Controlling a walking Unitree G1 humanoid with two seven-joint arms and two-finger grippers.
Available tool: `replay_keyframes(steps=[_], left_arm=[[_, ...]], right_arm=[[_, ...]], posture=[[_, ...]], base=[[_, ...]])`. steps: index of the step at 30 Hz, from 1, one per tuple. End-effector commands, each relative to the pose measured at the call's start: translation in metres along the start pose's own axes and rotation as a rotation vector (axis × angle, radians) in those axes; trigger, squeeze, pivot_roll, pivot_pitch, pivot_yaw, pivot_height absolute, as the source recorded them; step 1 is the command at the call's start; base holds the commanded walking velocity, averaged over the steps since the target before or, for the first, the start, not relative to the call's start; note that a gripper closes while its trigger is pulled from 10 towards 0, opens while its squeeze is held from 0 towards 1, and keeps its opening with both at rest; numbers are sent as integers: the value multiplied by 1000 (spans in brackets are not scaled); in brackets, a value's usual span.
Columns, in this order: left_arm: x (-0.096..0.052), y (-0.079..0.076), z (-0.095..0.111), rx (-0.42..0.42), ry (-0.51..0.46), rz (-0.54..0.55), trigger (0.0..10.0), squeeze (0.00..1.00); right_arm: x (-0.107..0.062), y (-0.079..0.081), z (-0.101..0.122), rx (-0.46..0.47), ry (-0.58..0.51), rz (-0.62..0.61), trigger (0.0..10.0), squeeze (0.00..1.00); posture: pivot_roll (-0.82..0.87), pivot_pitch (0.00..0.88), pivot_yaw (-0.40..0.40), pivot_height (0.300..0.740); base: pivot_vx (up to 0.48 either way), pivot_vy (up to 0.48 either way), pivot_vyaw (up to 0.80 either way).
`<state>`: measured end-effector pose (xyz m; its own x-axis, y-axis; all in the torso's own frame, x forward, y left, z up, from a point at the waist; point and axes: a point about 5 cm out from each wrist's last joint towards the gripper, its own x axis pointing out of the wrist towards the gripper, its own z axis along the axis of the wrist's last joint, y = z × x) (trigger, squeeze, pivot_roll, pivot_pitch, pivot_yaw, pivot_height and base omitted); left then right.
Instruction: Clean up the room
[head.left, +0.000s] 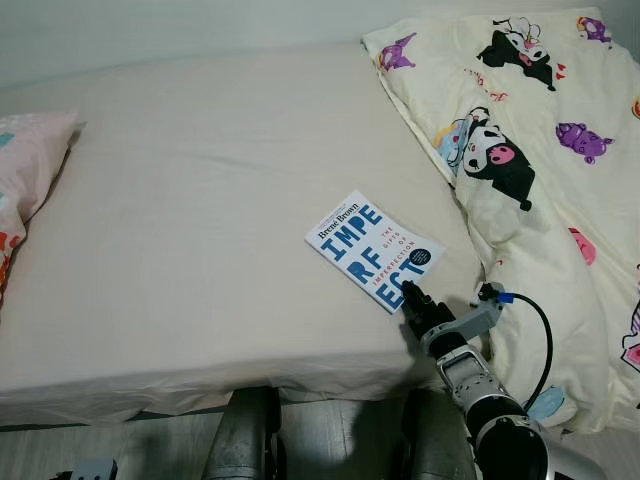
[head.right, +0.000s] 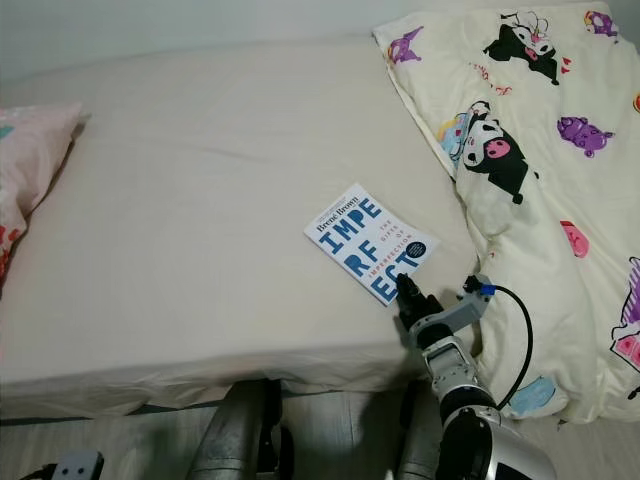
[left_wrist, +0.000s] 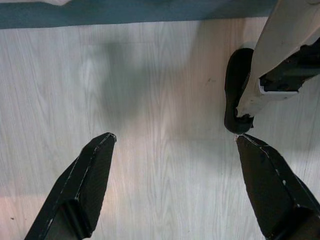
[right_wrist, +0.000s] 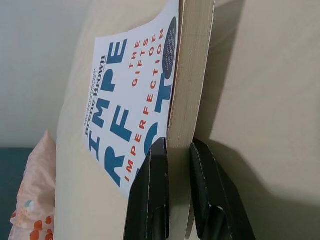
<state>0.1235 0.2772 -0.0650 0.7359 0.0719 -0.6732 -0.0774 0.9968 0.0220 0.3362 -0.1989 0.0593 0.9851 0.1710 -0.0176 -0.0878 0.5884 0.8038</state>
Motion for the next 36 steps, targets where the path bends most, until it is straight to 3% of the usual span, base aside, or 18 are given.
replay_keyframes(steps=[1, 3, 4, 6, 8, 10, 11, 12, 14, 15, 16, 18, 19, 20, 26, 36], left_arm=[[-7, 7, -13, -7, 59, 24, 10000, 0], [-3, 4, -9, -12, 50, 24, 10000, 0], [2, 2, -2, -22, 33, 26, 10000, 0], [2, 2, -2, -22, 33, 26, 10000, 0], [17, -3, 21, -52, -29, 42, 10000, 0], [17, -3, 21, -52, -29, 42, 10000, 0], [24, -3, 36, -74, -72, 55, 10000, 0], [24, -3, 36, -74, -72, 55, 10000, 0], [36, -1, 71, -132, -167, 88, 10000, 0], [36, -1, 71, -132, -167, 88, 10000, 0], [41, 0, 85, -159, -201, 100, 10000, 0], [43, 0, 94, -180, -226, 107, 10000, 0], [43, 0, 94, -180, -226, 107, 10000, 0], [46, -2, 102, -196, -246, 109, 10000, 0], [56, -15, 131, -253, -313, 90, 10000, 0], [59, -23, 123, -264, -258, 96, 10000, 0]], right_arm=[[-1, -1, -1, 14, -1, 5, 0, 0], [4, 7, 5, 13, -21, 66, 0, 0], [12, 20, 12, 11, -43, 149, 0, 0], [12, 20, 12, 11, -43, 149, 0, 0], [26, 47, 18, -39, -44, 303, 0, 0], [26, 47, 18, -39, -44, 303, 0, 0], [31, 59, 14, -92, -17, 366, 0, 0], [31, 59, 14, -92, -17, 366, 0, 0], [36, 74, -8, -209, 93, 412, 0, 0], [36, 74, -8, -209, 93, 412, 0, 0], [35, 76, -18, -252, 139, 415, 1255, 0], [34, 78, -25, -271, 164, 422, 1529, 0], [34, 78, -25, -271, 164, 422, 1529, 0], [33, 78, -30, -284, 185, 436, 0, 0], [27, 79, -37, -265, 245, 533, 0, 0], [30, 88, -43, -280, 265, 549, 0, 0]], posture=[[218, 360, 65, 595], [209, 338, 58, 595], [194, 321, 48, 595], [194, 321, 48, 595], [156, 267, 23, 595], [156, 267, 23, 595], [149, 247, 15, 595], [149, 247, 15, 595], [114, 193, -2, 595], [114, 193, -2, 595], [101, 170, -6, 595], [98, 166, -7, 595], [98, 166, -7, 595], [83, 147, -14, 595], [45, 83, -33, 614], [23, 38, -32, 639]], base=[[0, 0, 0], [0, 0, 0], [0, 0, 0], [0, 0, 0], [0, 0, 0], [0, 0, 0], [0, 0, 0], [0, 0, 0], [0, 0, 0], [0, 0, 0], [0, 0, 0], [0, 0, 0], [0, 0, 0], [0, 0, 0], [0, 0, 0], [0, 0, 0]])
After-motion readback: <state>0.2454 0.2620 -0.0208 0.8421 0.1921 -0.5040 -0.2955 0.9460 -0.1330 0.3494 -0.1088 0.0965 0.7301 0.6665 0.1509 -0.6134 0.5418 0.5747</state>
